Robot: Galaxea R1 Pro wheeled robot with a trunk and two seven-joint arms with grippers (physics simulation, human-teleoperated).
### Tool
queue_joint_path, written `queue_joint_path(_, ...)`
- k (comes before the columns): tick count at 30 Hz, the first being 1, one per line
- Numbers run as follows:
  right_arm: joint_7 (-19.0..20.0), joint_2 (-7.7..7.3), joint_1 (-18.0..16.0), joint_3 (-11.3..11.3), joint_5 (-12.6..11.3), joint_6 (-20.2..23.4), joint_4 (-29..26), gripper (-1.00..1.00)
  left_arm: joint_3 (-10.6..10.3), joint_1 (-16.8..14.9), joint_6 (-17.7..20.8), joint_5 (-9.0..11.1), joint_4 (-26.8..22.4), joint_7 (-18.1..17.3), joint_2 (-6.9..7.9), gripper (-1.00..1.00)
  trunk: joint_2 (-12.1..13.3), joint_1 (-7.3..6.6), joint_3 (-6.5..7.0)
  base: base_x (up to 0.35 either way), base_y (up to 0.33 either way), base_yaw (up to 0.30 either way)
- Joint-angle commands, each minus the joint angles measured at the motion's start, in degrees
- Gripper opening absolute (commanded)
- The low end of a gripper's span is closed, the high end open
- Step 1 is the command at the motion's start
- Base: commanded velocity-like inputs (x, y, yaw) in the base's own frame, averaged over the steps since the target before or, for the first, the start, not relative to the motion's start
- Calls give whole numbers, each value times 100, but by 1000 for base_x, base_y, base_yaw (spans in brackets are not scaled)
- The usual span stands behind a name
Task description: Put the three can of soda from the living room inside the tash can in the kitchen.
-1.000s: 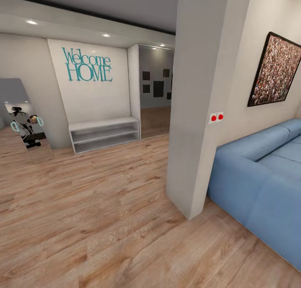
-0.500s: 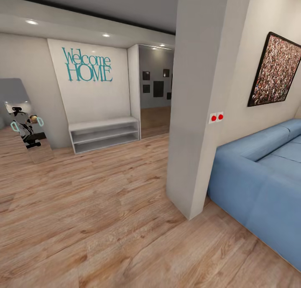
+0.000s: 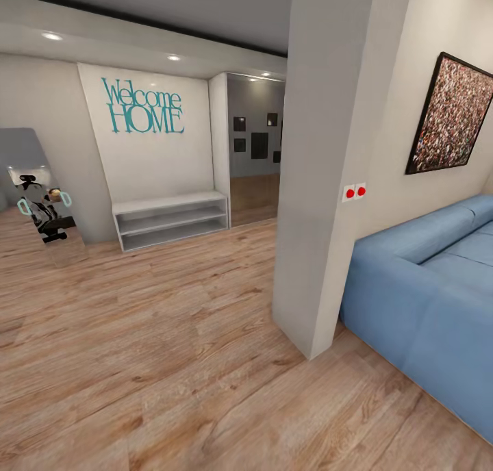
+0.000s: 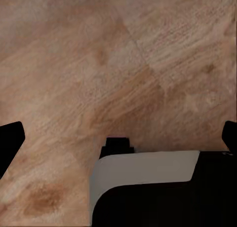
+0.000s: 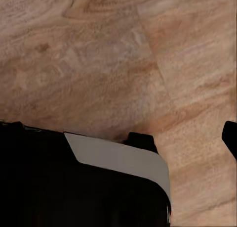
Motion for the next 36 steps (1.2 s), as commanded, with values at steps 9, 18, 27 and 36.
queue_joint_path(9,-31,32,-11,564,-14,-203,-2564,100,1,111,401,382,-4037,5,27,100,0,0,-2,0,0,0)
queue_joint_path(18,-34,-58,203,588,-4,-145,-5063,100,10,735,342,467,-6117,-22,108,100,0,0,-2,0,0,0)
queue_joint_path(27,-70,-412,941,550,-17,-701,-5406,100,15,996,-2000,704,-4571,-611,584,100,0,0,-2,0,0,0)
queue_joint_path(36,-97,-486,1008,387,-31,-950,-5213,100,492,997,-2259,764,-3852,-687,619,100,0,0,-2,0,0,0)
